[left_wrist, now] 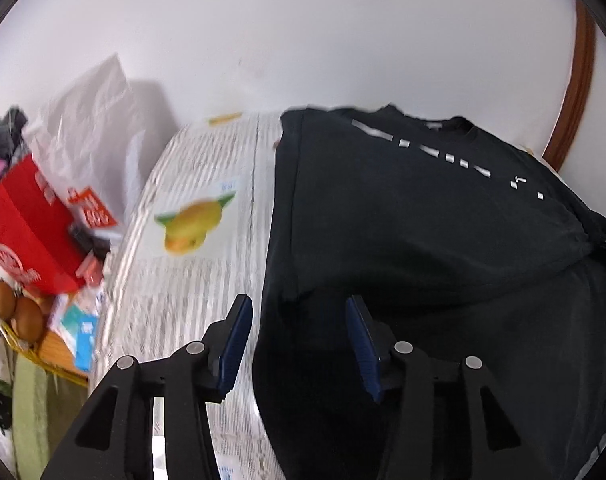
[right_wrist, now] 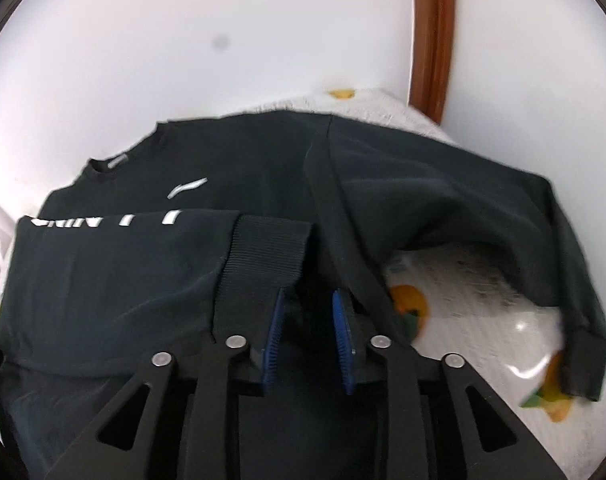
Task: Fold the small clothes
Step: 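Move the right tool to the other sleeve cuff and close on it, then lift the cuff and lay it across the body with the right tool, then open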
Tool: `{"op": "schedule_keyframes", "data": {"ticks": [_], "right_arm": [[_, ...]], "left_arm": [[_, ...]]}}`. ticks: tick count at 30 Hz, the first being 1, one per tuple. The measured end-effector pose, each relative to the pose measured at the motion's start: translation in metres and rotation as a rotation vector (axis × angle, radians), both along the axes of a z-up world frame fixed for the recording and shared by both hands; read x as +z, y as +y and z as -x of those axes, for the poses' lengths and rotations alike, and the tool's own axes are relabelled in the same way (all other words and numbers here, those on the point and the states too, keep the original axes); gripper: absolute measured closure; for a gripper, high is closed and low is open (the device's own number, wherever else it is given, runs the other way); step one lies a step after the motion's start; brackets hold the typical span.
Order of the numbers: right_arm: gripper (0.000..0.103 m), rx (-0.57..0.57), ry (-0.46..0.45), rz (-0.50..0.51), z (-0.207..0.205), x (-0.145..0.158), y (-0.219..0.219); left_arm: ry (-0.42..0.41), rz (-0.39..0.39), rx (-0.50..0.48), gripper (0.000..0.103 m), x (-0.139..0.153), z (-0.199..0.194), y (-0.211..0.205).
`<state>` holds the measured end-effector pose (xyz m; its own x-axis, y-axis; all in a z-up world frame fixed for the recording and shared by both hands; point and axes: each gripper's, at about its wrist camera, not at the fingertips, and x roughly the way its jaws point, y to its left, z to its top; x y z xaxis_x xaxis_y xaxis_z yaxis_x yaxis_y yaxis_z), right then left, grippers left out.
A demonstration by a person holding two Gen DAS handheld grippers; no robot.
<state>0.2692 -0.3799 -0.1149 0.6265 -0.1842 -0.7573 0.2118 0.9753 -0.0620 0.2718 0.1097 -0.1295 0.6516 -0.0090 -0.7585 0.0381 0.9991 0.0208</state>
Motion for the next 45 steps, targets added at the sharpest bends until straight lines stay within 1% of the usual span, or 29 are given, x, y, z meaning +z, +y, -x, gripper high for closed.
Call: {"op": "schedule_keyframes", "data": {"ticks": [1,2,3,4,6,7,8,10,12,14,16,19,22,25,28,29,31,32,33,35,38,40,42,45], "right_arm": [[0.056,0.004,-0.014,0.005,0.008,0.007,-0.003],[0.047,-0.006,-0.030,0.014,0.016,0.014,-0.007],[0.043,-0.030,-0.048,0.027,0.029,0.023,-0.016],[0.042,-0.048,-0.056,0.036,0.036,0.028,-0.024],[0.040,-0.092,-0.065,0.061,0.055,0.038,-0.047],[0.039,-0.114,-0.066,0.077,0.063,0.040,-0.059],[0.037,-0.142,-0.063,0.097,0.072,0.043,-0.072],[0.037,-0.210,-0.047,0.141,0.090,0.043,-0.102],[0.036,-0.258,-0.022,0.154,0.106,0.040,-0.129],[0.036,-0.261,-0.005,0.124,0.121,0.034,-0.148],[0.036,-0.257,0.007,0.097,0.127,0.025,-0.156],[0.036,-0.225,0.019,0.065,0.127,0.012,-0.157],[0.035,-0.202,0.028,0.064,0.119,-0.003,-0.152],[0.035,-0.233,0.047,0.076,0.112,-0.015,-0.157],[0.035,-0.263,0.003,0.088,0.111,-0.018,-0.160],[0.038,-0.268,0.017,0.100,0.109,-0.022,-0.162],[0.054,-0.286,0.020,0.180,0.110,-0.024,-0.159],[0.075,-0.283,0.024,0.211,0.110,-0.024,-0.157],[0.091,-0.269,0.027,0.217,0.109,-0.024,-0.156],[0.094,-0.266,0.024,0.223,0.111,-0.021,-0.155],[0.098,-0.269,0.020,0.239,0.117,-0.006,-0.146],[0.098,-0.256,-0.018,0.262,0.119,0.013,-0.134],[0.098,-0.233,-0.056,0.256,0.120,0.031,-0.118],[0.098,-0.177,-0.087,0.238,0.116,0.057,-0.084]], "left_arm": [[-0.013,-0.016,0.000,0.057,0.001,-0.007,-0.003],[-0.013,-0.026,0.009,0.057,0.000,-0.014,-0.005],[0.000,-0.030,0.024,0.057,-0.003,-0.022,-0.004],[0.027,-0.021,0.042,0.057,-0.009,-0.030,-0.003],[0.073,-0.005,0.046,0.057,-0.022,-0.039,-0.003],[0.102,-0.023,0.056,0.056,-0.030,-0.043,-0.003],[0.110,-0.038,0.059,0.053,-0.036,-0.044,-0.004],[0.088,-0.040,0.061,0.052,-0.036,-0.040,-0.004],[0.095,-0.036,0.064,0.051,-0.034,-0.037,-0.002],[0.095,-0.034,0.066,0.050,-0.032,-0.033,-0.002],[0.090,-0.044,0.075,0.048,-0.031,-0.029,-0.003],[0.091,-0.052,0.079,0.047,-0.029,-0.021,-0.008],[0.109,-0.061,0.070,0.043,-0.030,-0.014,-0.011],[0.128,-0.077,0.070,0.043,-0.032,-0.003,-0.015],[0.121,-0.100,0.071,0.041,-0.029,0.011,-0.014],[0.124,-0.096,0.077,0.041,-0.028,0.015,-0.013],[0.135,-0.081,0.085,0.041,-0.029,0.019,-0.011],[0.140,-0.069,0.085,0.041,-0.029,0.022,-0.009],[0.137,-0.061,0.081,0.041,-0.028,0.024,-0.009],[0.123,-0.053,0.085,0.041,-0.026,0.030,-0.007],[0.125,-0.027,0.082,0.041,-0.023,0.038,-0.003],[0.109,-0.025,0.065,0.041,-0.020,0.045,-0.002],[0.096,-0.036,0.063,0.041,-0.020,0.051,0.000],[0.103,-0.020,0.047,0.040,-0.022,0.057,0.003]]}}
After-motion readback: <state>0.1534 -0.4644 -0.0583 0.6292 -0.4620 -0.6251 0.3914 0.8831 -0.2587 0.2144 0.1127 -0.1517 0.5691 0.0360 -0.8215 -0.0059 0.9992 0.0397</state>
